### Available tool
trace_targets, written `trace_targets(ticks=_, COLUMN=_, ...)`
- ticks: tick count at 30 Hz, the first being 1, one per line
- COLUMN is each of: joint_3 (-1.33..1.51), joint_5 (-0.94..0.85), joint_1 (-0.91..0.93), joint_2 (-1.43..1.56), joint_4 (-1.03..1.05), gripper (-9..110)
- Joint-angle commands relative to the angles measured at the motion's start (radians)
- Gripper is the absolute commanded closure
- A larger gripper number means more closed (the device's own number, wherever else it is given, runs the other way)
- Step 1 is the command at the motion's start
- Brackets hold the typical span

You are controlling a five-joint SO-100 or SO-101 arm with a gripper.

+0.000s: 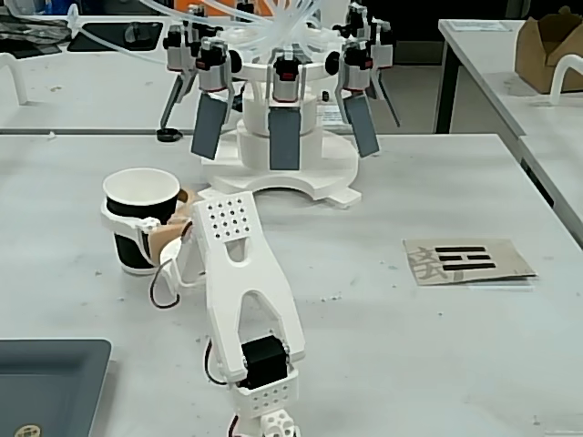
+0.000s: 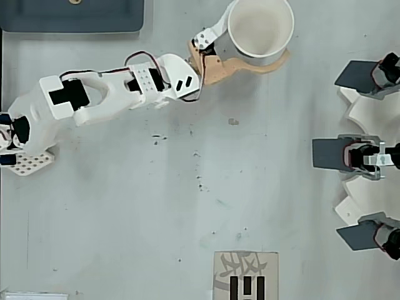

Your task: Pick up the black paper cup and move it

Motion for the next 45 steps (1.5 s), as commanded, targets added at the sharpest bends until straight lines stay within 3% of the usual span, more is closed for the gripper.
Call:
trace_targets(ticks=1, joint_3=-0.002, joint_5=0.003, joint_1=-0.008, joint_2=0.095, joint_4=-0.023, gripper=82)
trace_targets(ticks=17, joint_3=0.179, joint_5=-0.025, joint_1=-0.006, joint_2=0.276, joint_4=-0.023, gripper=93)
trace_targets(ticks=45, joint_3=0.79, joint_5=-0.192, joint_1=0.169, joint_2=0.887, joint_4=-0.029, gripper=93)
